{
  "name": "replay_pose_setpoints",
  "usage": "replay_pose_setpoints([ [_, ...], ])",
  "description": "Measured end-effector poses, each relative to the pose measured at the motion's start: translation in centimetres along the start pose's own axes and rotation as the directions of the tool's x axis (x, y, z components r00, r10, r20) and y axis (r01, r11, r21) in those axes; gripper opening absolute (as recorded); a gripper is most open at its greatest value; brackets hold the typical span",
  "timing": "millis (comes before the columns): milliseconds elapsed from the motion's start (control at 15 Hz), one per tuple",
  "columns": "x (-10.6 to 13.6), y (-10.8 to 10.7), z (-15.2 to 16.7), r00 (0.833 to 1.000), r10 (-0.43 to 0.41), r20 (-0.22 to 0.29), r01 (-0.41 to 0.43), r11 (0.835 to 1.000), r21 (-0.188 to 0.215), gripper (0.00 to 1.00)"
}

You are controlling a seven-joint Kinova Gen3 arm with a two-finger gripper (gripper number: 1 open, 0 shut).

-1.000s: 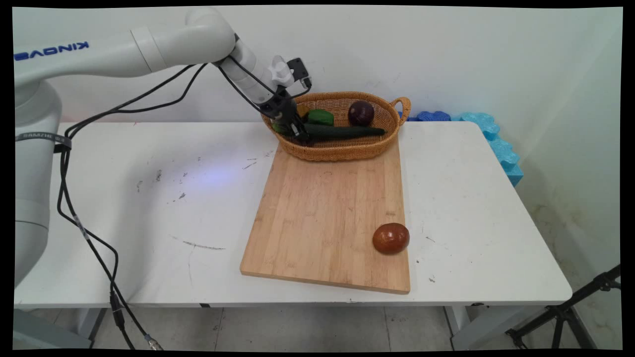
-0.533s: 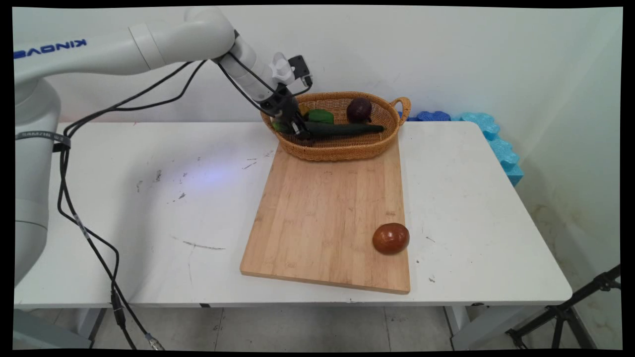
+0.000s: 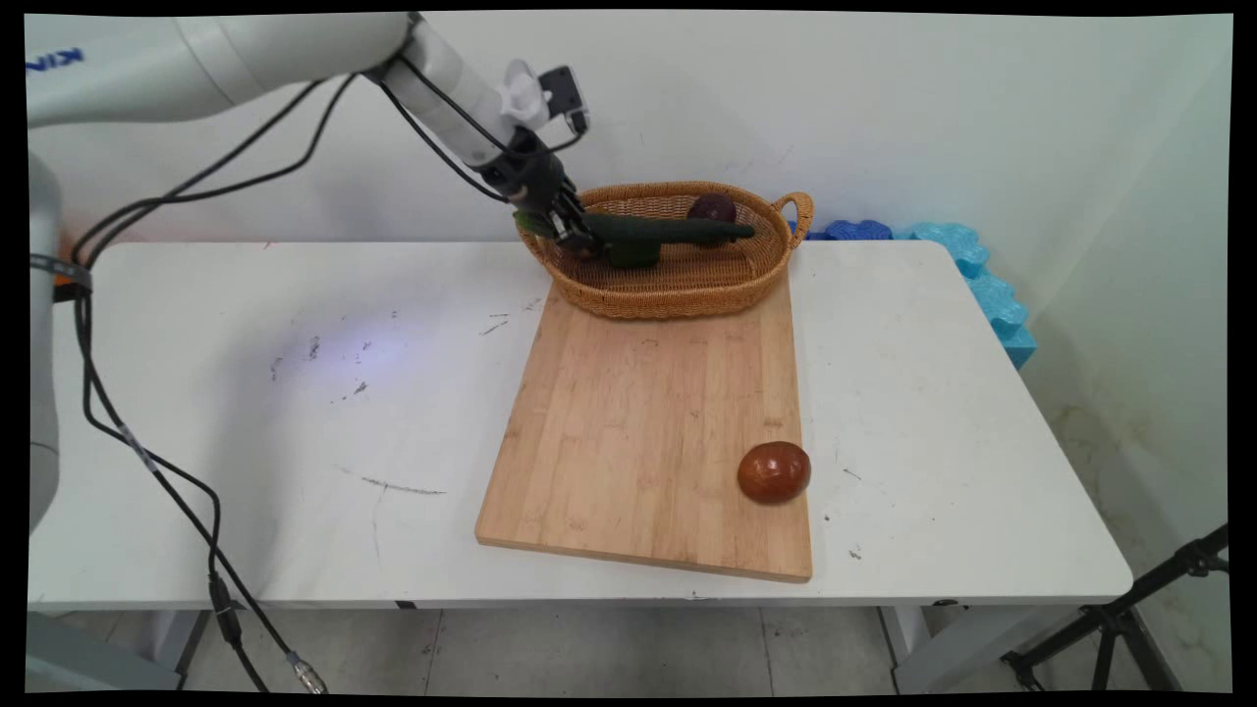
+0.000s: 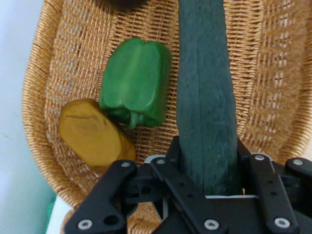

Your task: Place the picked object on the cutting board

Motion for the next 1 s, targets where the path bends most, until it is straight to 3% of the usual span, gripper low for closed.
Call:
replay_pose_setpoints([
  [400, -0.6, 1.2, -5.9, 0.999, 0.014, -0.040, -0.015, 1.000, -0.026, 0.00],
  [1000, -4.6, 7.4, -11.1, 0.998, -0.021, -0.053, 0.010, 0.982, -0.191, 0.00],
])
